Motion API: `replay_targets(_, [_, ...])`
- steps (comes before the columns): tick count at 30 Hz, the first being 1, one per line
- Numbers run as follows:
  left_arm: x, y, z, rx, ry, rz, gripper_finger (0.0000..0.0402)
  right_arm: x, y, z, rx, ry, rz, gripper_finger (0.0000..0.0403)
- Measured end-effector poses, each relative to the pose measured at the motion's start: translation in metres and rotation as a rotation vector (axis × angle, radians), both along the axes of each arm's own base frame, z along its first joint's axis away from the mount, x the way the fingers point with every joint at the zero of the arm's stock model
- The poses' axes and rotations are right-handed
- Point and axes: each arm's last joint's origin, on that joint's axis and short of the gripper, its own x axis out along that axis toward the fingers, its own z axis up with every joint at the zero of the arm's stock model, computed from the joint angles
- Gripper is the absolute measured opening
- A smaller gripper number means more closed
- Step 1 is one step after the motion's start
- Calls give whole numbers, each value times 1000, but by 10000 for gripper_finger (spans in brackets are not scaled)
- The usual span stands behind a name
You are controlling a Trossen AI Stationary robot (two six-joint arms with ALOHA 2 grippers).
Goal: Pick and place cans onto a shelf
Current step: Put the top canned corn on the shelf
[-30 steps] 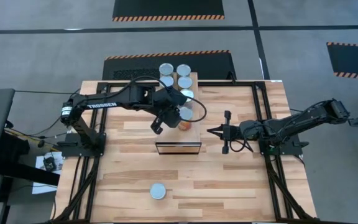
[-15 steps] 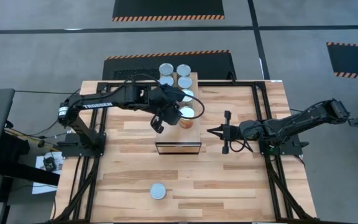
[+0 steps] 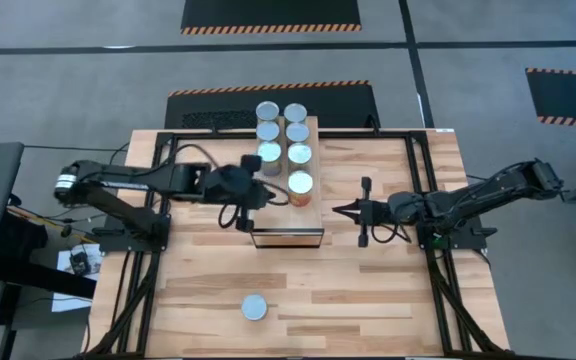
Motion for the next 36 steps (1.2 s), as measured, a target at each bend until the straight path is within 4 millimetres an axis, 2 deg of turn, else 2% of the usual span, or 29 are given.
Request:
replay_targets(6, [-4,1,-40,-152,-206,129,0,15,0,4,35,-122,87,12])
replay_targets(13, [9,15,-60,-163,-222,214,0,41,-7,-4,36,-115,57,12])
replay_targets(20, [19,24,-67,-145,-245,265,0,54,-9,-5,34,-90,37,12])
replay_targets(36, [21,32,-63,-154,-304,277,0,52,-11,-3,39,-92,13,12])
